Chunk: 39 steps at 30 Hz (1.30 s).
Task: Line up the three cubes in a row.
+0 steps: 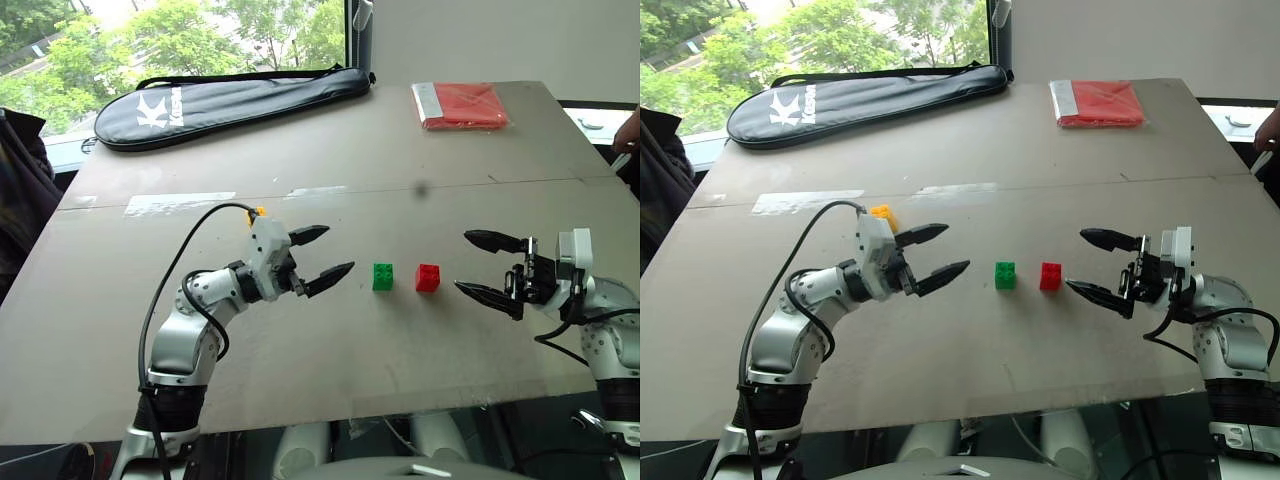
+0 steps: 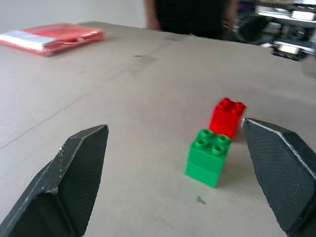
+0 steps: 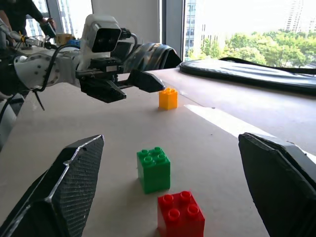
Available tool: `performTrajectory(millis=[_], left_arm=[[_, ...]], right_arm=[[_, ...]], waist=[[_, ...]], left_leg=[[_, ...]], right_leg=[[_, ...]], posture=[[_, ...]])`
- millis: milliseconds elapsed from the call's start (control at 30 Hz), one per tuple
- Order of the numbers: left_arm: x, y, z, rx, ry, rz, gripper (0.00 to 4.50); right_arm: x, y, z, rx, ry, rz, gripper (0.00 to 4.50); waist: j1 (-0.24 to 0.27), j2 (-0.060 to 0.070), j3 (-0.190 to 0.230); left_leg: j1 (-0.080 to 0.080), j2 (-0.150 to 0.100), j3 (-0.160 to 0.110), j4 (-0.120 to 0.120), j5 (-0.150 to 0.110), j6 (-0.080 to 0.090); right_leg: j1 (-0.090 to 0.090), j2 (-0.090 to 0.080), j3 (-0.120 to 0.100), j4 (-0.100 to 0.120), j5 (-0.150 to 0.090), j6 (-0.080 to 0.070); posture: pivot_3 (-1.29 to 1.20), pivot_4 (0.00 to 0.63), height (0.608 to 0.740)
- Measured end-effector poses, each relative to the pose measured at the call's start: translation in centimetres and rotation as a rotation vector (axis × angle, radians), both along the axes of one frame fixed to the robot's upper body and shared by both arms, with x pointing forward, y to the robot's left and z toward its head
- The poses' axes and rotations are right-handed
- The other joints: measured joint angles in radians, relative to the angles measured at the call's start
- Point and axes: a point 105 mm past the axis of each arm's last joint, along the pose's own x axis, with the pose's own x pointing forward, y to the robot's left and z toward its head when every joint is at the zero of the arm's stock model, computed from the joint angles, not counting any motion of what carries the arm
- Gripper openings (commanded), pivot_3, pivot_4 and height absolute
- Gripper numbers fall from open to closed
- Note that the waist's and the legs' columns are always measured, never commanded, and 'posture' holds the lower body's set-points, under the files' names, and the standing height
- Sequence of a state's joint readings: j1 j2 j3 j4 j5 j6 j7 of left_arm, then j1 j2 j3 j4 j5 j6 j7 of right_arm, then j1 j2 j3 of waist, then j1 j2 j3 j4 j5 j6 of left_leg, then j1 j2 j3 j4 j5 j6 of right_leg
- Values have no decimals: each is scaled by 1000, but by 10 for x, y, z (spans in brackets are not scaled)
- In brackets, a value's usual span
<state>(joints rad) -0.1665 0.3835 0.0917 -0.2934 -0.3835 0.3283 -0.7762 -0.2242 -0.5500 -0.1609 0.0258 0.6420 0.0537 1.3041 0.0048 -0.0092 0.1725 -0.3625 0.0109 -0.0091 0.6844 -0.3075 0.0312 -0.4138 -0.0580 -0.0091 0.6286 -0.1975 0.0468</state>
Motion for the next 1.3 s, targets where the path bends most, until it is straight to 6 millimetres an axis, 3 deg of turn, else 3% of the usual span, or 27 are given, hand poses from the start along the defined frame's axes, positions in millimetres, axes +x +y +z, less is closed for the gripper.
performTrajectory(millis=[267,367,533,733,833,1000,1100,1200,1300], left_arm=[[21,56,-14,-8,1,610,4426],[29,71,-30,33,24,735,4426],[49,74,-38,20,45,818,4426],[71,72,-47,19,81,850,4426],[77,71,-57,35,117,854,3751],[82,73,-56,43,111,866,1650],[85,74,-55,49,106,854,1329],[84,59,-53,1,137,662,1329],[72,24,-52,70,135,300,1329]], right_arm=[[6,7,5,12,26,2,4500],[6,9,4,8,39,9,4500],[6,11,5,9,38,10,4500],[6,12,6,5,33,10,4500],[6,12,5,0,31,11,4500],[6,12,5,-7,16,7,4500],[5,11,5,-9,12,10,4500],[4,9,1,-10,15,10,4500],[4,6,-4,-11,22,8,4500]], waist=[[9,0,0],[9,0,0],[10,0,0],[8,0,0],[8,0,0],[8,0,0],[8,0,0],[8,0,0],[9,0,0]], left_leg=[[-1,-3,0,0,0,0],[-1,-4,1,0,0,0],[-1,-4,1,0,0,0],[-1,-4,1,0,0,0],[-1,-4,1,0,0,0],[-1,-4,1,0,0,0],[-1,-4,1,0,0,0],[-1,-4,1,0,0,0],[-2,-4,2,0,0,0]], right_leg=[[0,0,0,-1,0,0],[0,0,0,-1,0,0],[0,0,0,-1,0,0],[0,1,0,-1,1,0],[0,1,0,-1,1,0],[0,1,0,-1,1,0],[0,1,0,-1,1,0],[0,1,0,-1,1,0],[0,1,0,-1,0,0]], posture=[[0,150,740],[0,150,740],[0,150,740],[0,150,740],[0,150,740],[0,150,740],[0,150,740],[0,150,740],[0,150,740]])
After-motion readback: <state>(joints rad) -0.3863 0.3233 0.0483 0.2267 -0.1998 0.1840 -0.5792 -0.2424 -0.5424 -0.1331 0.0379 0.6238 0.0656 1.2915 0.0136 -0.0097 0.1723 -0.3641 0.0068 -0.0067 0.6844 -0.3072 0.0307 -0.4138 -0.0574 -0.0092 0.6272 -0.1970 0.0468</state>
